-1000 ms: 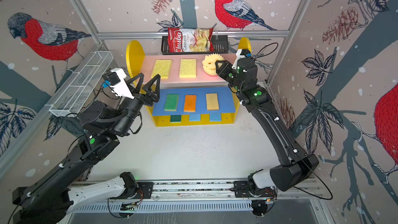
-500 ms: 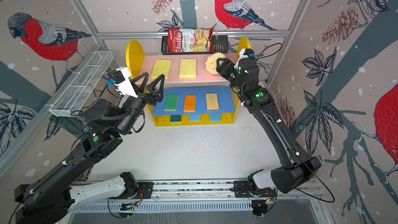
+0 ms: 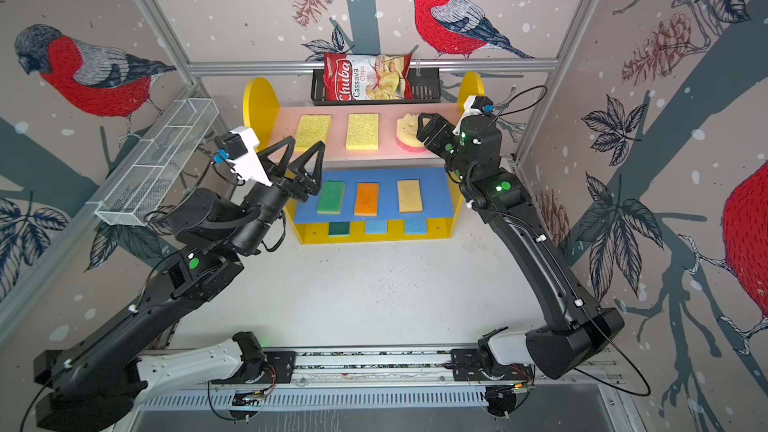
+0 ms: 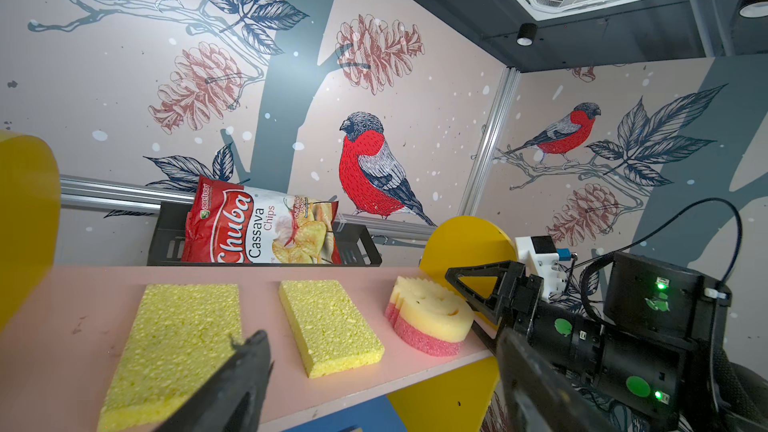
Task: Place and organize the cleaning sponges onto the shelf
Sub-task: 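Lower the smiley sponge onto the pink shelf beside the yellow sponges, then open right gripper and push the smiley sponge flat on the shelf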
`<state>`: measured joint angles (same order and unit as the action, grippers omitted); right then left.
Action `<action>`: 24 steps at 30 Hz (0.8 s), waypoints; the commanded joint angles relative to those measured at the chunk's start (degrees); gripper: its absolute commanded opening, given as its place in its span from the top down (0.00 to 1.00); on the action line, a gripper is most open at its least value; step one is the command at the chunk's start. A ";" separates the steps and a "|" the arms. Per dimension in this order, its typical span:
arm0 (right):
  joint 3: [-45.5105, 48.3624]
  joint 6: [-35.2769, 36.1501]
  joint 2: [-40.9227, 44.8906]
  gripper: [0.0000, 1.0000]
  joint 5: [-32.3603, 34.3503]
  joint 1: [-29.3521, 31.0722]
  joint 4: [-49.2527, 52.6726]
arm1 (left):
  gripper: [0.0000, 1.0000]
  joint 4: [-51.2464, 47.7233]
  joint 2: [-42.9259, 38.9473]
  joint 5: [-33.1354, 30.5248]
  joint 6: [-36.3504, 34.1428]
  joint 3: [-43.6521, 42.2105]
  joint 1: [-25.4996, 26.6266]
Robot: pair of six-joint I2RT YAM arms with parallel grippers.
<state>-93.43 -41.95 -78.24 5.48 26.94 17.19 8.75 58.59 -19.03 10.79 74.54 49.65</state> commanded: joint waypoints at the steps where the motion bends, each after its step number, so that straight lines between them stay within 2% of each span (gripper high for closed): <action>1: 0.94 0.99 0.54 0.18 0.88 0.02 3.30 | 0.16 4.05 0.46 1.53 0.46 0.17 0.02; 20: 1.27 1.96 -0.47 0.17 -0.73 -0.11 1.83 | 0.16 3.16 3.10 2.19 0.98 2.00 -0.01; 24: 1.96 2.31 1.41 0.15 -0.37 -0.12 1.90 | 0.16 1.59 3.24 1.96 0.72 3.05 0.01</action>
<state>-92.05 -40.25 -77.62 4.99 26.92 15.16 9.56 61.93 -17.08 11.73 76.66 49.65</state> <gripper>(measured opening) 0.844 0.841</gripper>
